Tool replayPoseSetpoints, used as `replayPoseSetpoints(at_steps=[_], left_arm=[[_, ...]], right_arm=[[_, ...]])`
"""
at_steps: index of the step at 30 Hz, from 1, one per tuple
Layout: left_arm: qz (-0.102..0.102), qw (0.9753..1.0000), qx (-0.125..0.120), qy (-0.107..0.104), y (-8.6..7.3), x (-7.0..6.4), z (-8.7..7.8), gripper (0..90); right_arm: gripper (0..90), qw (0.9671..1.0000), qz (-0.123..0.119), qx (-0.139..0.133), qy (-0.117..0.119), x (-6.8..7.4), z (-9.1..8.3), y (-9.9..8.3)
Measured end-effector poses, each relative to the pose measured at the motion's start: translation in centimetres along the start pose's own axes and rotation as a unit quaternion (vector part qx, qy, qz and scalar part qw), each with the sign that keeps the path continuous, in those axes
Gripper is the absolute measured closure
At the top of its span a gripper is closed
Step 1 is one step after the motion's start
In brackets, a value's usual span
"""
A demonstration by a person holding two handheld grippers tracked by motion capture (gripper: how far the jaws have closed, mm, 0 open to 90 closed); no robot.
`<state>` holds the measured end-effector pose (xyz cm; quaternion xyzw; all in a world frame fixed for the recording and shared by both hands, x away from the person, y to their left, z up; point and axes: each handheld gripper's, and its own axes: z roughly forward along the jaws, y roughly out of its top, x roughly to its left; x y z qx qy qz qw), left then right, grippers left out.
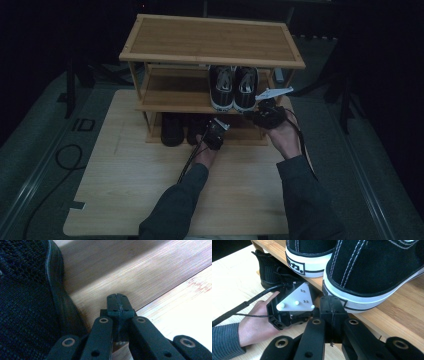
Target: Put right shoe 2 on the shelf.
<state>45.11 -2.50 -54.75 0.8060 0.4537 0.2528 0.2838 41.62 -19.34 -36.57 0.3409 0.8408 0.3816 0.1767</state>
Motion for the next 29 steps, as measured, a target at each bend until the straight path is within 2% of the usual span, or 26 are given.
replayPoseSetpoints(at_steps=[3,10,16,18,29], left_arm=[[0.000,1.0000,-0.001,-0.001,0.0,0.0,0.0,90.0],[-0.002,1.0000,-0.002,-0.005,0.0,0.0,0.0,90.0],[0.005,0.9999,-0.002,-0.011,0.0,0.1,0.0,90.0],[-0.001,1.0000,-0.002,-0.007,0.0,0.0,0.0,90.0],[-0.004,1.0000,-0.006,-0.006,-0.1,0.0,0.1,90.0]], right_arm=[[87.2,0.9999,0.005,-0.006,0.006,-0.1,-0.1,-0.2],[84.3,1.0000,0.003,-0.002,-0.007,0.1,-1.1,-1.1],[80.2,1.0000,0.005,-0.003,-0.007,0.4,-2.0,-1.6],[79.2,0.9999,0.007,0.002,-0.008,0.4,-1.9,-2.1],[78.0,0.9991,0.035,0.024,0.000,-0.3,-0.6,-5.2]])
